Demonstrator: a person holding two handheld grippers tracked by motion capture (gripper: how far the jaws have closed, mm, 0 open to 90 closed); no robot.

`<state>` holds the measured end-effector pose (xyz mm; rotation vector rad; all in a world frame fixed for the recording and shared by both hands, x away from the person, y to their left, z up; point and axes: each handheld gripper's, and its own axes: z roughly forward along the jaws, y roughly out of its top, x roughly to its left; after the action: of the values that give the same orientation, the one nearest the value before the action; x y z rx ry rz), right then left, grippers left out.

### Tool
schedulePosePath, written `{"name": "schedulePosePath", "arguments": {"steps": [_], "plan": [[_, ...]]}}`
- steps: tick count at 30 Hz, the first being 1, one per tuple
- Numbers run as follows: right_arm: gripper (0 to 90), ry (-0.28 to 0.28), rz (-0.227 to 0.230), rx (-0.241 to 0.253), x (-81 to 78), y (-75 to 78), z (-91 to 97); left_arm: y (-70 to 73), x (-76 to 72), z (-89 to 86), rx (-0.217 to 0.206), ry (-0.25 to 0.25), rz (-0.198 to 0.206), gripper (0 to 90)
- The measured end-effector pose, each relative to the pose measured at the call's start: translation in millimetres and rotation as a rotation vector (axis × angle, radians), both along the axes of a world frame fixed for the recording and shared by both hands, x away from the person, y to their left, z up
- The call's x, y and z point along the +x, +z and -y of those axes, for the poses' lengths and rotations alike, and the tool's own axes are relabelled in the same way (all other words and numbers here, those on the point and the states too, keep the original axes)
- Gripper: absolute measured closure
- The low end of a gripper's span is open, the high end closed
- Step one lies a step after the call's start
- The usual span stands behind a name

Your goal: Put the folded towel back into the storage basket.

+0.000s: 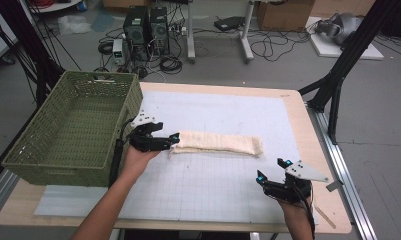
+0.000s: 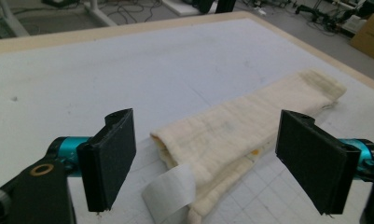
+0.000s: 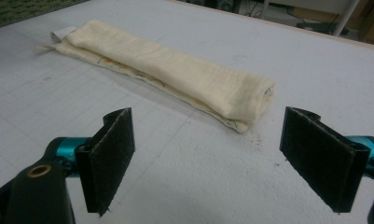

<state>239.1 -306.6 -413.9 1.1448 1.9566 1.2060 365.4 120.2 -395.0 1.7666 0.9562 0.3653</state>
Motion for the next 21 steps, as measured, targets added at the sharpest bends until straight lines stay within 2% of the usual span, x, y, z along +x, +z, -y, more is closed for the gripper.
{"name": "schedulePosePath", "arguments": {"steps": [7, 15, 17, 20, 21], "plan": [[16.7, 0.006, 0.001, -0.003, 0.8, -0.7, -0.2, -23.4, 17.8, 8.0, 0.029, 0.016, -0.089, 26.3], [16.7, 0.006, -0.008, -0.002, 1.5, -1.9, 0.7, -43.7, 28.9, 15.1, 0.063, 0.031, -0.166, 27.6], [16.7, 0.007, -0.006, -0.006, 1.3, -1.8, 0.4, -48.4, 31.2, 16.7, 0.064, 0.033, -0.182, 29.2], [16.7, 0.001, -0.005, -0.009, 1.2, -1.5, 0.0, -52.8, 34.2, 17.9, 0.030, 0.034, -0.208, 30.1], [16.8, -0.002, 0.000, -0.004, 1.6, -1.1, 0.1, -55.0, 35.6, 18.2, 0.036, 0.038, -0.218, 31.0]]}}
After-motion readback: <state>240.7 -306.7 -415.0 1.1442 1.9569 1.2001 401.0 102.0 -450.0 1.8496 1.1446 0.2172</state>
